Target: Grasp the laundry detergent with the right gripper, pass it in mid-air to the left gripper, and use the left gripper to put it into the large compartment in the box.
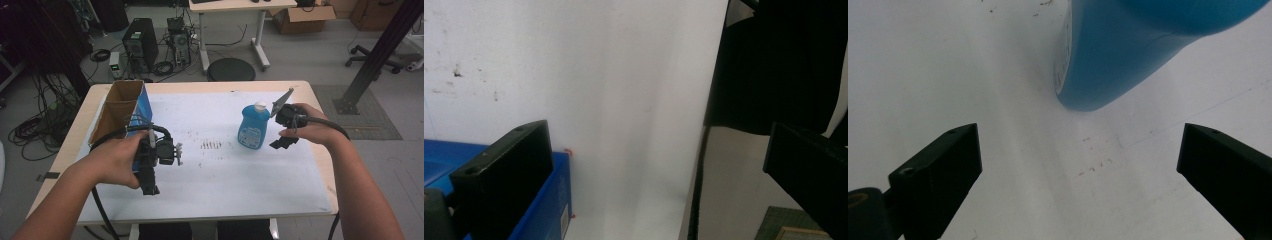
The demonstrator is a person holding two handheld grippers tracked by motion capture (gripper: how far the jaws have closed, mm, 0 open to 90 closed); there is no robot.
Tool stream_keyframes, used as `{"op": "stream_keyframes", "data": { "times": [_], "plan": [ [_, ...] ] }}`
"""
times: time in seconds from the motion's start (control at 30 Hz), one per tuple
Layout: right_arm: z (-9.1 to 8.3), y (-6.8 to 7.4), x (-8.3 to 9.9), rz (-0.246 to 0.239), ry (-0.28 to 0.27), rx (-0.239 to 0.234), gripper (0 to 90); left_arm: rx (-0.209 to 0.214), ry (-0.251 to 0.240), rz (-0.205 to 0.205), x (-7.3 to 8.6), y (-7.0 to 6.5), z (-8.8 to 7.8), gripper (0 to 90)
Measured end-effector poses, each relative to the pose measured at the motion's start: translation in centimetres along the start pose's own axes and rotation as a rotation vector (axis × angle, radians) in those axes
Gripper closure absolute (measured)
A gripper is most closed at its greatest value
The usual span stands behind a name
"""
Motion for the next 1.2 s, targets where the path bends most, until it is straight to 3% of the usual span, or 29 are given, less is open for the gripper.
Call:
{"op": "stream_keyframes", "data": {
  "times": [0.23, 0.5, 0.73, 0.97, 1.2],
  "plan": [
    [0.9, -0.1, 0.3, 0.027, -0.044, 0.006, 4.2, -0.003, 0.007, 0.01, 0.1, -0.2, -0.2, 0.2],
    [1.9, -0.5, 0.6, 0.058, -0.088, -0.027, 4.2, -0.004, -0.001, 0.004, 0.2, -0.4, -0.3, 0.2],
    [2.5, -0.8, 0.9, 0.078, -0.121, -0.028, 4.2, -0.007, 0.005, 0.005, 0.1, -0.5, -0.5, 0.2],
    [2.8, -1.0, 1.0, 0.108, -0.241, -0.041, 3.7, -0.002, 0.012, 0.004, 0.1, -0.7, -0.5, 0.2],
    [3.5, -1.1, 1.0, 0.122, -0.267, -0.043, 3.8, -0.004, 0.012, 0.002, 0.1, -1.1, -0.7, 0.2]
  ]
}}
Point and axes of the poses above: each handheld gripper's, and its own axes: z roughly forward along the jaws, x roughly out of its underside, y roughly to its left, the point moved 1 cm from there along z, roughly forward along the jaws, and after that the axes turned 10 degrees about z, right-handed, at the moved point
